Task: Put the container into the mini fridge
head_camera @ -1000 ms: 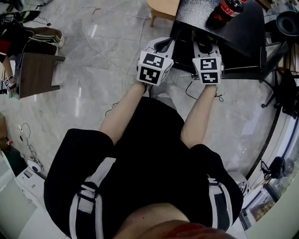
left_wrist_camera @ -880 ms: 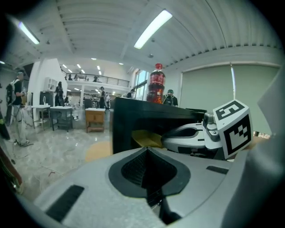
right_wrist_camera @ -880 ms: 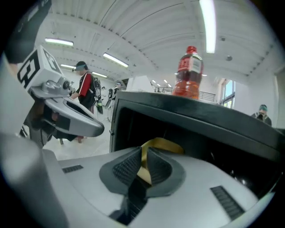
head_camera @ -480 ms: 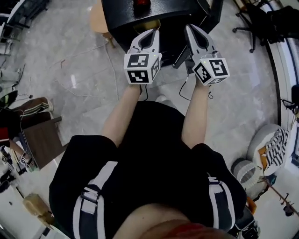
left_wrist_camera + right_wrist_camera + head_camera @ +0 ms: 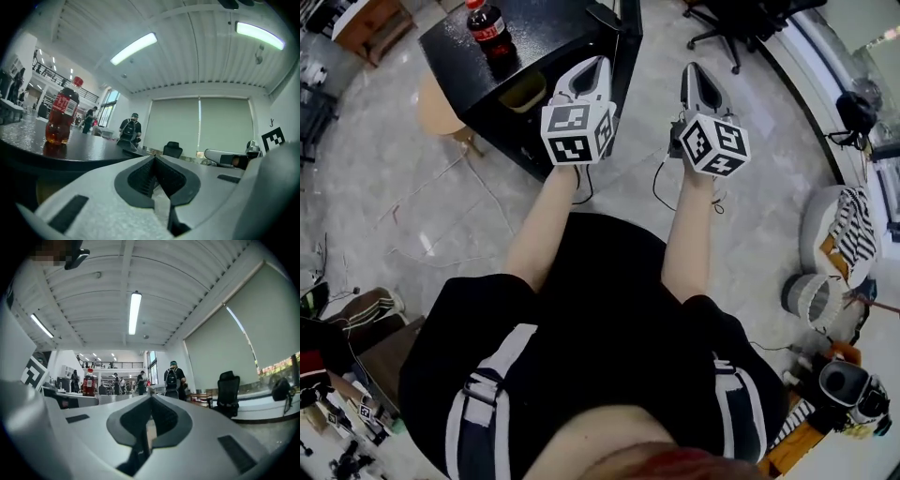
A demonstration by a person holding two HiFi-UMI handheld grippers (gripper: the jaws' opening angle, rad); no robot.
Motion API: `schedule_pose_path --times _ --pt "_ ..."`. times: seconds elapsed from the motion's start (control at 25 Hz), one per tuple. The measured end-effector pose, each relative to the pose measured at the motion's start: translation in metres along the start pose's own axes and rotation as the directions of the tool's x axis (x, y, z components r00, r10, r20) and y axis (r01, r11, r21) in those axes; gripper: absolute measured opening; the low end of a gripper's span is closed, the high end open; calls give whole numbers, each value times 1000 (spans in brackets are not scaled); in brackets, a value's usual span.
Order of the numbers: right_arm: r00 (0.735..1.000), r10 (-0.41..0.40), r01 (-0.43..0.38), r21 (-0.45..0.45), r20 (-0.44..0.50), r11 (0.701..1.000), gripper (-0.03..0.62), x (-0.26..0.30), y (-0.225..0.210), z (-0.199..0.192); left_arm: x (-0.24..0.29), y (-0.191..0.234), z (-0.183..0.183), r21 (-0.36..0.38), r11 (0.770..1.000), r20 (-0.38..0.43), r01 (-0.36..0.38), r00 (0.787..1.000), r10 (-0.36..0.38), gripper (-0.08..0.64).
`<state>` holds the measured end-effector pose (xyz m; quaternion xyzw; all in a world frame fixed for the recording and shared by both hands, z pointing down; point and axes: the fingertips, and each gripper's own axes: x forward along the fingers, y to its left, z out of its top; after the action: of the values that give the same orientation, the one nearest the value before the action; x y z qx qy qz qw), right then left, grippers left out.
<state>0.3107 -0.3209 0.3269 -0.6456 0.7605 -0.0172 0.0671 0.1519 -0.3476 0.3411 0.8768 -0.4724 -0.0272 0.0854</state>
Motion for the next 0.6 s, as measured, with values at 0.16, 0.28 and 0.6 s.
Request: schedule_pose_path --times 0.16,0.28,0.6 --pt "997 -68 68 -12 20 998 12 -9 -22 10 19 -18 0 15 999 -4 51 999 -51 8" --pt "996 -91 91 -22 12 996 12 -15 -32 13 27 -28 -1 19 997 -9 69 998 -69 8" --pt "995 -95 95 -46 10 994 12 -13 -48 17 45 -43 5 30 995 3 98 995 -98 8"
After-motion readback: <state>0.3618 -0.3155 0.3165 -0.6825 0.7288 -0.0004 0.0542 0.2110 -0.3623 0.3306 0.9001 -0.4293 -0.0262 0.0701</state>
